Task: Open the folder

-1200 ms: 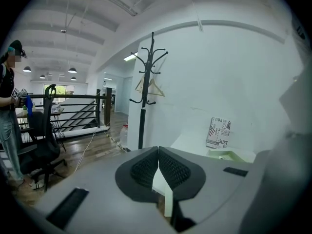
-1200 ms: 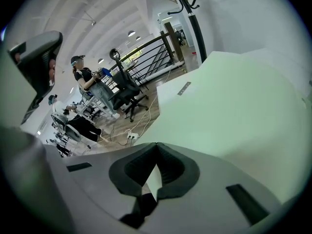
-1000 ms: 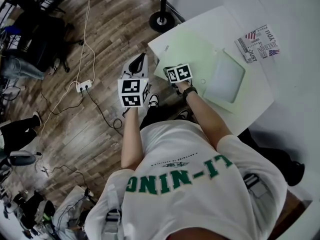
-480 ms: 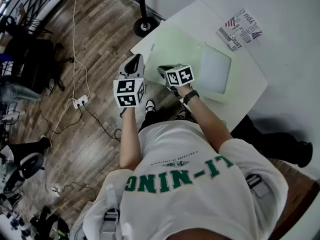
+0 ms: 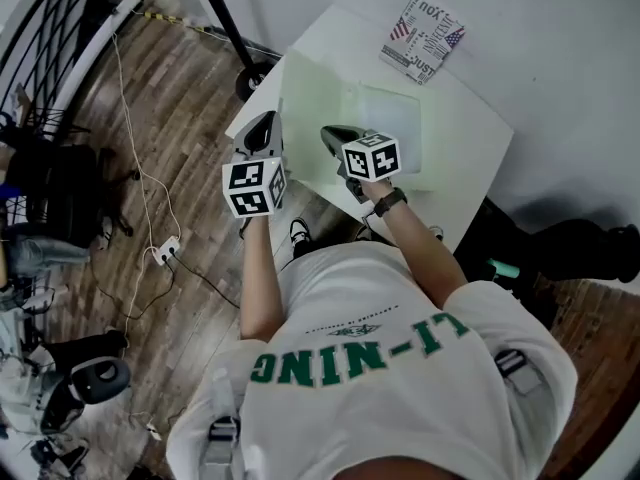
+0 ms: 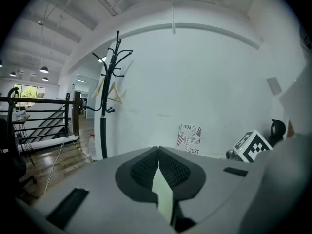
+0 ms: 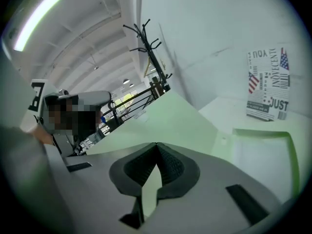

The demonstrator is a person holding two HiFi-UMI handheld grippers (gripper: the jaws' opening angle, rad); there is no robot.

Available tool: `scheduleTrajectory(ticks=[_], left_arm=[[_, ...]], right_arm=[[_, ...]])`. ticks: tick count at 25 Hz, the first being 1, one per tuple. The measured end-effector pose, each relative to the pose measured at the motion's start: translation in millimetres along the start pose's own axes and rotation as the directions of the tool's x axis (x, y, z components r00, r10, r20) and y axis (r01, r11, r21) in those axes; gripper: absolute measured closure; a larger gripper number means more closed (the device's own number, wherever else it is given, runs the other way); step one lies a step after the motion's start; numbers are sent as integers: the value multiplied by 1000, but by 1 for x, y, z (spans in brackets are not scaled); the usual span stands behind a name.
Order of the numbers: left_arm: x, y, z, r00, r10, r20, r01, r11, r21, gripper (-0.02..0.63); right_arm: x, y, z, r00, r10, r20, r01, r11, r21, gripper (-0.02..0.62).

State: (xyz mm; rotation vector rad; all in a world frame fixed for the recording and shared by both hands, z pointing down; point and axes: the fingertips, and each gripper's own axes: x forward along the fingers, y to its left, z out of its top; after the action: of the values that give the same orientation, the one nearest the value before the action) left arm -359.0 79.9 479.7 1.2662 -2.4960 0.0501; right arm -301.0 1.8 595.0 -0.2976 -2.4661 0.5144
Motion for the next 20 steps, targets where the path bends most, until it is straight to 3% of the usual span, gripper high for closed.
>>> scheduleTrajectory(ticks=[4,7,13,20], left_arm=[[24,-37,10,999,-50,-1,50,998,33,591],[37,-64,16,996,-93,-2,93,995,46,591],[61,-120,31,985,-169,20,167,981,94,591],[70,-148,81,985,-131,111,117,985,128,591]], right_arm=[[-48,-38,24,991,-78,107,72,996,58,580],[-87,-59,40,972,-163,171,158,986,46,580],[-168,-100,69,895,-332,298,342,940,21,580],[-233,-117,102,806,-416,421,448,894,25,580]])
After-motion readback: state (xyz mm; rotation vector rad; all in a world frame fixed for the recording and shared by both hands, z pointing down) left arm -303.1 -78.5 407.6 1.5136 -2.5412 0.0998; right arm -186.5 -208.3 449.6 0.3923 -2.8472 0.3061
